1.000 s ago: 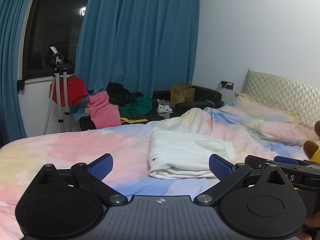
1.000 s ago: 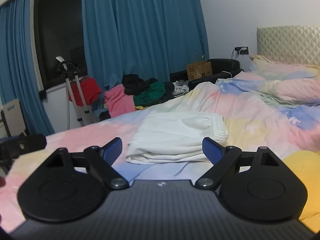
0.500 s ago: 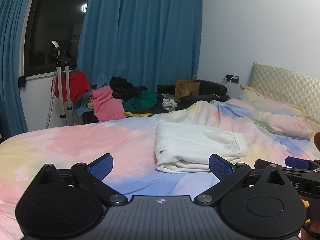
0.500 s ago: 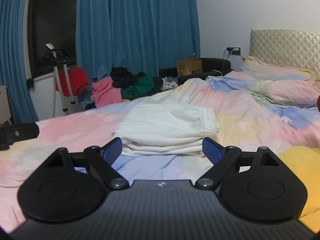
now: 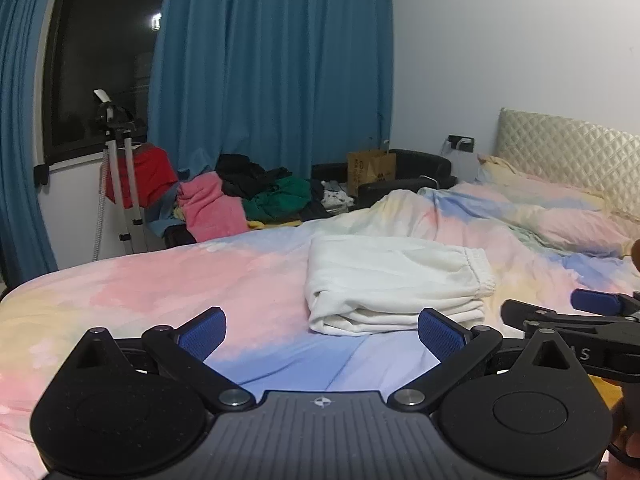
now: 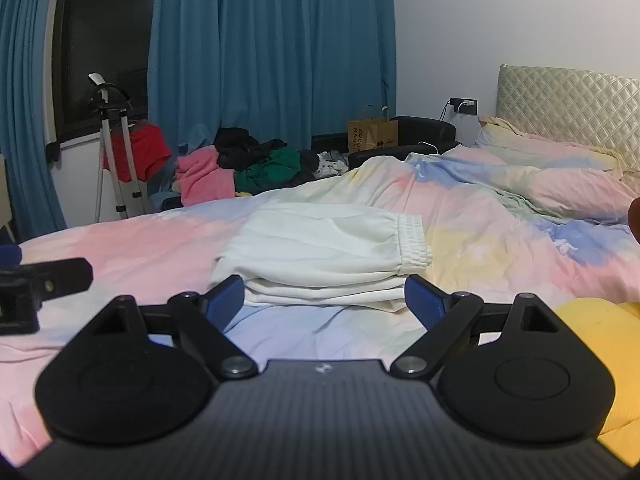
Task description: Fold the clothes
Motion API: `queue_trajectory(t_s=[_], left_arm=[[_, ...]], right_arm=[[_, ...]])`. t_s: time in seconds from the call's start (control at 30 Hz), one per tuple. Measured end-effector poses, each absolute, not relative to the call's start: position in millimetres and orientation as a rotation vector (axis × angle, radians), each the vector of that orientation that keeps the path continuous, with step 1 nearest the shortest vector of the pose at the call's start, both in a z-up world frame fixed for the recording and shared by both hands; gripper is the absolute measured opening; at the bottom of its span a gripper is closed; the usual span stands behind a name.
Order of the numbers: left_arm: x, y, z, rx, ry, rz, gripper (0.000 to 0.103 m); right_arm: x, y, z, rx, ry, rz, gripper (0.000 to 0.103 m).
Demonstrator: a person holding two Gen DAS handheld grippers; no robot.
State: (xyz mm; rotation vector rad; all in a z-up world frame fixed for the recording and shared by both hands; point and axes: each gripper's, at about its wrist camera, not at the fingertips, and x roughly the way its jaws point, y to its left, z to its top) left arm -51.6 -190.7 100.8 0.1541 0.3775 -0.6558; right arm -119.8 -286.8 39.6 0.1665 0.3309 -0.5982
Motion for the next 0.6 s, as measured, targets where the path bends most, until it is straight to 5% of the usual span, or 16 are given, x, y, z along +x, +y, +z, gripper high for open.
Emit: queue_trajectory(t_s=[0.6], left_arm=[[-55.2,-184.2,100.5,0.142,0.396,-0.656,0.103]], right_arm=[[-121.0,-288.2,40.6,0.178,0.334,-0.601,0.089]])
